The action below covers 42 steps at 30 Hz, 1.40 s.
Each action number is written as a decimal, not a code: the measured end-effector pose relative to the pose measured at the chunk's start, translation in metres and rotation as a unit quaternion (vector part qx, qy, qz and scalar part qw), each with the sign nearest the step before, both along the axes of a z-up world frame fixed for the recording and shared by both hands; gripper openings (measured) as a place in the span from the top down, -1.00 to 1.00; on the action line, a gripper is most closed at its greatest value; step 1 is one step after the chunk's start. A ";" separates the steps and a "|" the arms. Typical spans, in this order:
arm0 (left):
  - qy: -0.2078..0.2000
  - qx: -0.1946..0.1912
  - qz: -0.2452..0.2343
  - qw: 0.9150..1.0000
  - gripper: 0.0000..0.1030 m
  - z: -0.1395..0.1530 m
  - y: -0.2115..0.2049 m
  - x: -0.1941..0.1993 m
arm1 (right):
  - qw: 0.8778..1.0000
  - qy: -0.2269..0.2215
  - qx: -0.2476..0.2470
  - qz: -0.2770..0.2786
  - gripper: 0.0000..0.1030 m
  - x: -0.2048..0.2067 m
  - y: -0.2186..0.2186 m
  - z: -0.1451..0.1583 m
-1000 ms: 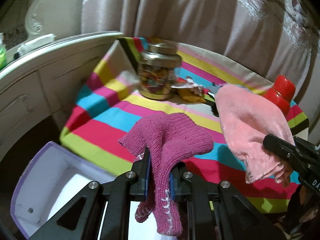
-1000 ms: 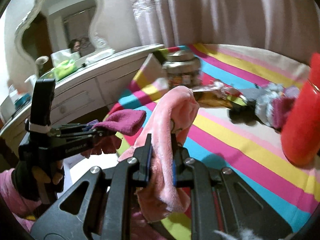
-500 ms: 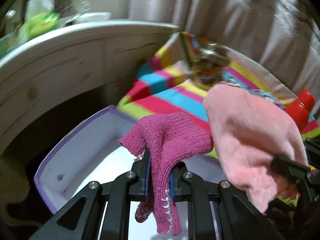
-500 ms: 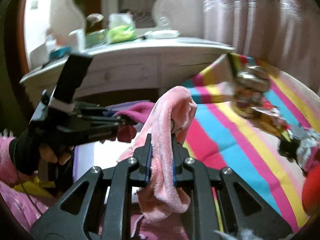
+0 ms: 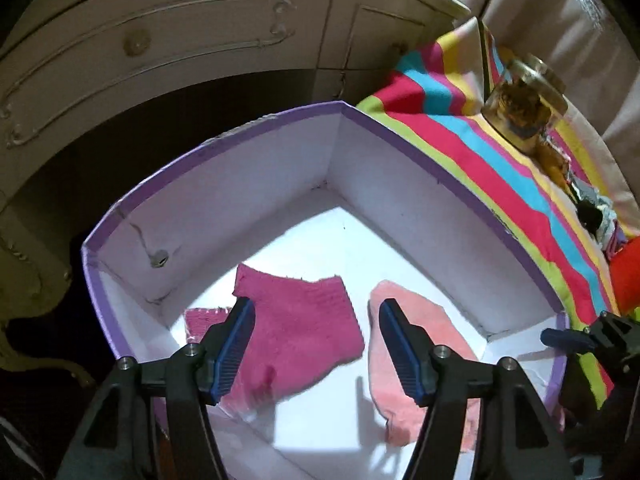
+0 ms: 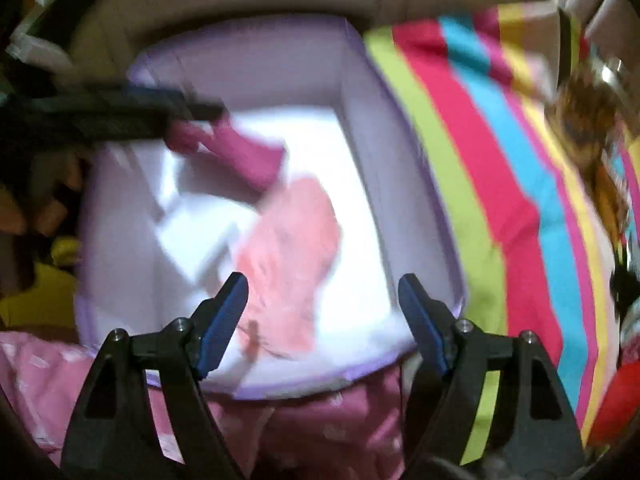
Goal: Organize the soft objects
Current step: 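Move both grippers back over the clothes pile on the table, then grasp the black velvet sock with the left gripper while the right gripper grasps the light blue towel sock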
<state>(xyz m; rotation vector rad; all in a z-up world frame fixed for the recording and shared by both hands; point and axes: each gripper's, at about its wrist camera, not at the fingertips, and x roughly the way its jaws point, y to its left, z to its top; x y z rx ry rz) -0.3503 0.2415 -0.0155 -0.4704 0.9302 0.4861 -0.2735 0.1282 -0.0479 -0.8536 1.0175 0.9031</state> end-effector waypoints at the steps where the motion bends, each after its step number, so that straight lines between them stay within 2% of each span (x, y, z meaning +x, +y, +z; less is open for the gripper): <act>1: 0.000 0.007 -0.004 1.000 -0.27 0.001 -0.003 0.004 | 1.000 -0.012 -0.007 0.013 -0.55 -0.004 -0.002 -0.001; 4: -0.011 0.015 -0.027 0.999 -0.27 0.012 -0.012 0.017 | 0.999 -0.018 -0.032 0.015 -0.55 -0.011 -0.010 -0.002; 7: -0.027 0.029 -0.051 0.998 -0.27 0.027 -0.026 0.030 | 0.999 -0.016 -0.037 0.013 -0.56 -0.017 -0.023 -0.002; 9: -0.041 0.033 -0.071 0.996 -0.31 0.037 -0.035 0.042 | 1.000 -0.017 0.007 0.008 -0.55 -0.017 -0.028 0.015; 11: -0.057 0.038 -0.096 0.993 -0.34 0.051 -0.048 0.060 | 0.996 -0.017 0.085 -0.004 -0.55 -0.013 -0.043 0.047; 13: -0.070 0.040 -0.119 0.990 -0.39 0.064 -0.061 0.078 | 0.985 -0.046 0.164 -0.042 -0.55 -0.001 -0.073 0.081; 15: -0.093 0.041 -0.153 0.983 -0.60 0.081 -0.080 0.105 | 0.970 -0.077 0.205 -0.103 -0.55 0.021 -0.106 0.101; 16: -0.109 0.041 -0.172 0.978 -0.67 0.088 -0.091 0.121 | 0.964 -0.084 0.218 -0.126 -0.56 0.027 -0.119 0.105; 17: -0.128 0.047 -0.198 0.971 -0.75 0.095 -0.109 0.141 | 0.953 -0.089 0.237 -0.169 -0.56 0.042 -0.144 0.108; 19: -0.142 0.057 -0.239 0.959 -0.84 0.099 -0.136 0.170 | 0.937 -0.099 0.246 -0.226 -0.56 0.061 -0.178 0.109; 20: -0.142 0.062 -0.271 0.950 -0.85 0.097 -0.156 0.193 | 0.926 -0.103 0.245 -0.267 -0.56 0.073 -0.202 0.106; 23: -0.118 0.061 -0.364 0.922 -0.85 0.081 -0.215 0.259 | 0.903 -0.101 0.249 -0.336 -0.56 0.091 -0.247 0.099; 24: -0.113 0.061 -0.382 0.915 -0.85 0.075 -0.230 0.276 | 0.895 -0.102 0.251 -0.354 -0.56 0.095 -0.261 0.098; 26: -0.105 0.068 -0.402 0.907 -0.85 0.062 -0.257 0.310 | 0.883 -0.102 0.251 -0.384 -0.57 0.102 -0.282 0.095; 29: -0.088 0.075 -0.422 0.899 -0.85 0.047 -0.286 0.355 | 0.872 -0.099 0.253 -0.406 -0.57 0.107 -0.305 0.089; 35: -0.069 0.074 -0.455 0.885 -0.80 0.030 -0.312 0.406 | 0.866 -0.099 0.257 -0.417 -0.57 0.111 -0.309 0.080; 37: -0.056 0.069 -0.465 0.881 -0.61 0.024 -0.317 0.415 | 0.866 -0.098 0.258 -0.417 -0.57 0.119 -0.308 0.077; 39: -0.044 0.063 -0.474 0.877 0.36 0.015 -0.318 0.418 | 0.865 -0.101 0.256 -0.418 -0.57 0.120 -0.306 0.078; 40: -0.056 0.073 -0.475 0.875 0.61 0.018 -0.315 0.411 | 0.865 -0.107 0.254 -0.419 -0.57 0.125 -0.304 0.078; 42: -0.075 0.062 -0.467 0.879 0.62 0.025 -0.305 0.393 | 0.866 -0.120 0.250 -0.416 -0.57 0.132 -0.300 0.081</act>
